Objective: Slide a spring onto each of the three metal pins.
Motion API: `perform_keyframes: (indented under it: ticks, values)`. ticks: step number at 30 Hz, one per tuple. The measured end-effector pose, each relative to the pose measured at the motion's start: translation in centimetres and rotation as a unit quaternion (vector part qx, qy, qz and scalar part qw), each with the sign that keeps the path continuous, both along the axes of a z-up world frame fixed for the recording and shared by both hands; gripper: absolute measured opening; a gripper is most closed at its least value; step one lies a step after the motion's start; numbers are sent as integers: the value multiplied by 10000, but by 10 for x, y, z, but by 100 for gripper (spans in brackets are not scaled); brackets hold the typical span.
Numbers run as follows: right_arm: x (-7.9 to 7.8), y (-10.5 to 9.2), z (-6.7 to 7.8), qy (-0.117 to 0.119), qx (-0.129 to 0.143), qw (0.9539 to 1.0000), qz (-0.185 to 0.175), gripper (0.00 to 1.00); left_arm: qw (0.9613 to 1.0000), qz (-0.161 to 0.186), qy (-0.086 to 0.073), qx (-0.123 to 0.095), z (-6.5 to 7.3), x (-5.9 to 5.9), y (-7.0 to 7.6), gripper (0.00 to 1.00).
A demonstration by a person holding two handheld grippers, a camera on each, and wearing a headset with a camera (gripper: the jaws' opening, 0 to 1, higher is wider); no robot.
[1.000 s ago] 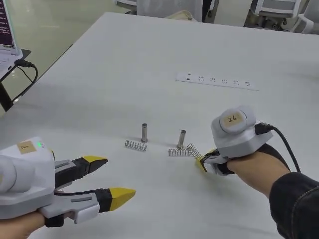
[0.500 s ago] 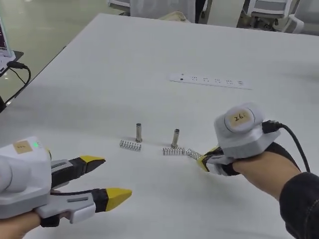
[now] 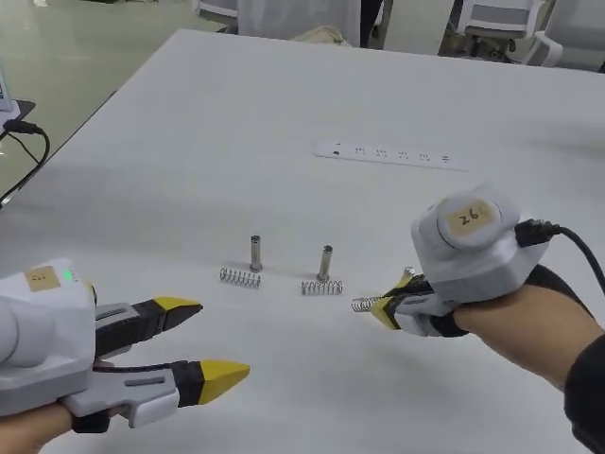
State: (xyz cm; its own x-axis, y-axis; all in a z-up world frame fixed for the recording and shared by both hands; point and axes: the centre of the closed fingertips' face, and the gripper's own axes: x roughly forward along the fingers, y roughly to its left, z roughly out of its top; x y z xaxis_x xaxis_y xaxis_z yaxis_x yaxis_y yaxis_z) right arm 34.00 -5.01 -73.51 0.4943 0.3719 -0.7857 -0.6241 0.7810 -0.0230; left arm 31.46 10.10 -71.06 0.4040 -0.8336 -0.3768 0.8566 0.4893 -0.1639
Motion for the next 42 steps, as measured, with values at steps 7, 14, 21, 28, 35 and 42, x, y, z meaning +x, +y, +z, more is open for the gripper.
perform_keyframes:
  ticks: [7, 14, 21, 28, 35, 42]
  values:
    - [-19, 27, 28, 320, 539, 9971, 421, 8, 9993, -338, -126, -63, 7, -8, -10, 47]
    - [-40, 61, 50, 671, 1142, 9877, 833, 8, 9972, -666, -340, -34, 14, -17, -21, 42]
    - [-51, 83, 60, 789, 1286, 9825, 1091, 8, 9929, -985, -665, 76, 17, -23, -31, 34]
    - [-61, 99, 64, 906, 1219, 9781, 1423, 8, 9823, -1367, -1231, 347, 17, -27, -39, 21]
    - [-65, 104, 63, 993, 1190, 9757, 1548, 8, 9728, -1618, -1573, 518, 16, -32, -45, 9]
    - [-67, 105, 63, 1005, 1173, 9751, 1589, 8, 9699, -1694, -1641, 606, 14, -32, -46, 3]
